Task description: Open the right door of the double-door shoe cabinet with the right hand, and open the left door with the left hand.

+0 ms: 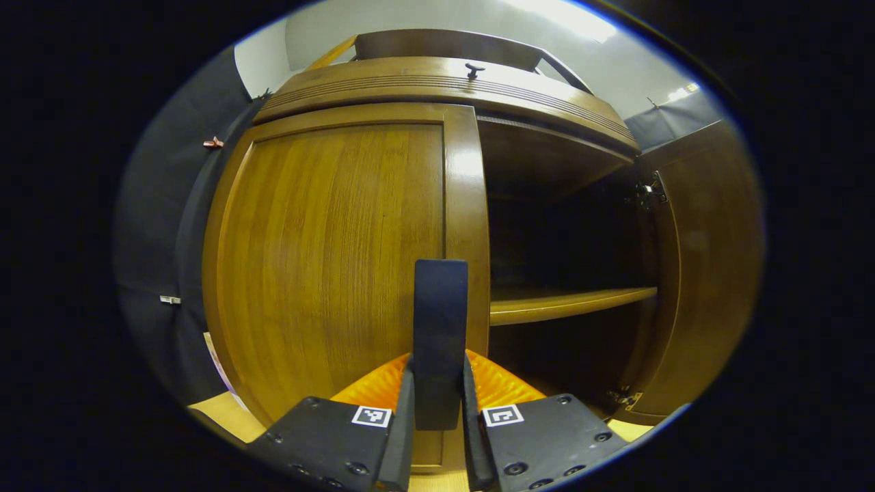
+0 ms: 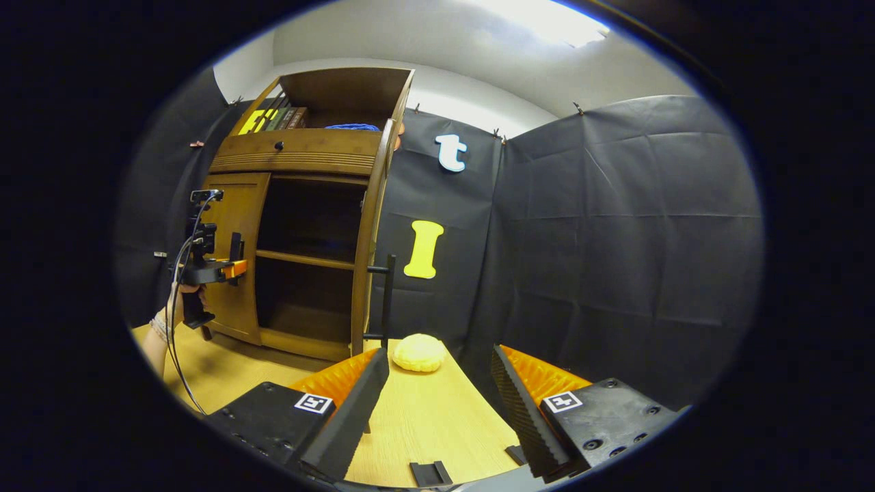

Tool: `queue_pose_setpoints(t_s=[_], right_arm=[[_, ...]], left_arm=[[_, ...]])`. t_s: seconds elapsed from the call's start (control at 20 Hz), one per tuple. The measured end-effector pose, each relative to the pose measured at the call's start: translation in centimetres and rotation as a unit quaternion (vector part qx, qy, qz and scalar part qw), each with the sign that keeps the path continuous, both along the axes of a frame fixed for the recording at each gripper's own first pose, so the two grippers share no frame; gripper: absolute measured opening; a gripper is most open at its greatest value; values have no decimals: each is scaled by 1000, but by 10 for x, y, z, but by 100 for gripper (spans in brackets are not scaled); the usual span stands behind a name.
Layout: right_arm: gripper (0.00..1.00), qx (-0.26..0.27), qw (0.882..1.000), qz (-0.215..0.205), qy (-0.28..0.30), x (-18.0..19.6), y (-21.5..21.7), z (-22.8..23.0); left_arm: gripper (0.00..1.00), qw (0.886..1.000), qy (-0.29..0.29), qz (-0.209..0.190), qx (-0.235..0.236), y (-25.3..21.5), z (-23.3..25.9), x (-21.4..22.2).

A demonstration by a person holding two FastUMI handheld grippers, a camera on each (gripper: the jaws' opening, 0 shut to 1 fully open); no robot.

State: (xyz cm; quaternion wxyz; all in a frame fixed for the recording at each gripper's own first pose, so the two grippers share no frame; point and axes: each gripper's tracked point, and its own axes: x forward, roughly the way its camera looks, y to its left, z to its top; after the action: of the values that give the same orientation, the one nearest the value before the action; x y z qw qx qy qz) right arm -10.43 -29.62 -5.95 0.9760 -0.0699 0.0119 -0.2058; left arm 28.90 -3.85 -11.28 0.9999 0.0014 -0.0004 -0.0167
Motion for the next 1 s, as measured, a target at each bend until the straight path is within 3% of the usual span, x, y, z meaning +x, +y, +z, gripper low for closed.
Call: queue_pose_setpoints(t_s=[0.45, 1.0], right_arm=[[95, -10, 999, 20, -24, -14, 47, 21], [96, 8, 996, 85, -14, 9, 115, 18]], left_arm=[[31, 996, 32, -76, -25, 3, 6, -54], [30, 993, 34, -110, -26, 52, 14, -155]])
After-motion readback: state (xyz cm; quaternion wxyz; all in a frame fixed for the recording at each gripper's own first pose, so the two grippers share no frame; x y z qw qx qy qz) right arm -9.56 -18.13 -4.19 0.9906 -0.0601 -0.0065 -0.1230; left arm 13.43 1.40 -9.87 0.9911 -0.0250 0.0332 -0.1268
